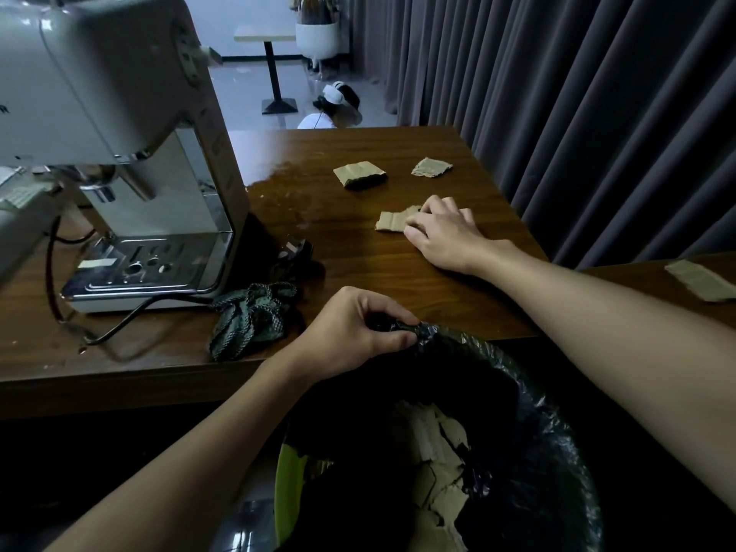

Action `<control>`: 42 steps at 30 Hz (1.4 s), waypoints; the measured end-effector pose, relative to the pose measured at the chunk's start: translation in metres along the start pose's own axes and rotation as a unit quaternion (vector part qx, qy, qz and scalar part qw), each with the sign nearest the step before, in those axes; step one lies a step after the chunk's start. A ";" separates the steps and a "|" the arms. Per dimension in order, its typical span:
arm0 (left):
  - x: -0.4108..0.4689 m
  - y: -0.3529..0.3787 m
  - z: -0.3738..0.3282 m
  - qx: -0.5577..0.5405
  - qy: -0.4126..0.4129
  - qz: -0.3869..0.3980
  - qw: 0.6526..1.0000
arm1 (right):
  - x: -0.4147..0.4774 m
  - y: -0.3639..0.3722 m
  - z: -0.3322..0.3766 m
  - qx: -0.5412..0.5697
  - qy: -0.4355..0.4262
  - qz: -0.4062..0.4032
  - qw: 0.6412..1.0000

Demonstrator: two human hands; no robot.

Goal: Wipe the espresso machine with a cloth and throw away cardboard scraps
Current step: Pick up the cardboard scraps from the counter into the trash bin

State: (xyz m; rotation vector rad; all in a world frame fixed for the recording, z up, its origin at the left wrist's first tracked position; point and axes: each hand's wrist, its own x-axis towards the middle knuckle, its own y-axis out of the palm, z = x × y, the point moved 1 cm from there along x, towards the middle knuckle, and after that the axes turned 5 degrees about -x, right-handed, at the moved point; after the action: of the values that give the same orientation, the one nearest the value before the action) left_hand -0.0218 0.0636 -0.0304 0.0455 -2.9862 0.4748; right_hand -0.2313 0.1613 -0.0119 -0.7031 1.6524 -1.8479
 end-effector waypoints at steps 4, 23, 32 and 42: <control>0.000 -0.001 0.000 0.015 -0.002 -0.001 1.000 | -0.020 -0.002 -0.010 0.057 -0.007 -0.015 0.998; -0.003 0.002 -0.006 0.004 -0.006 -0.006 1.000 | -0.100 -0.029 -0.027 0.325 0.079 0.008 0.943; -0.017 -0.016 -0.004 0.007 -0.020 -0.030 0.999 | -0.161 -0.061 0.031 0.442 -0.098 0.130 0.882; -0.015 -0.015 -0.008 0.010 -0.038 -0.019 0.999 | -0.078 -0.005 0.007 0.240 -0.030 0.040 0.969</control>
State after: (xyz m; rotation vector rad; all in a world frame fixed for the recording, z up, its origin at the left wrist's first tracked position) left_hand -0.0051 0.0517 -0.0198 0.1237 -3.0493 0.5112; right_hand -0.1718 0.2116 -0.0077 -0.4688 1.1079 -2.0354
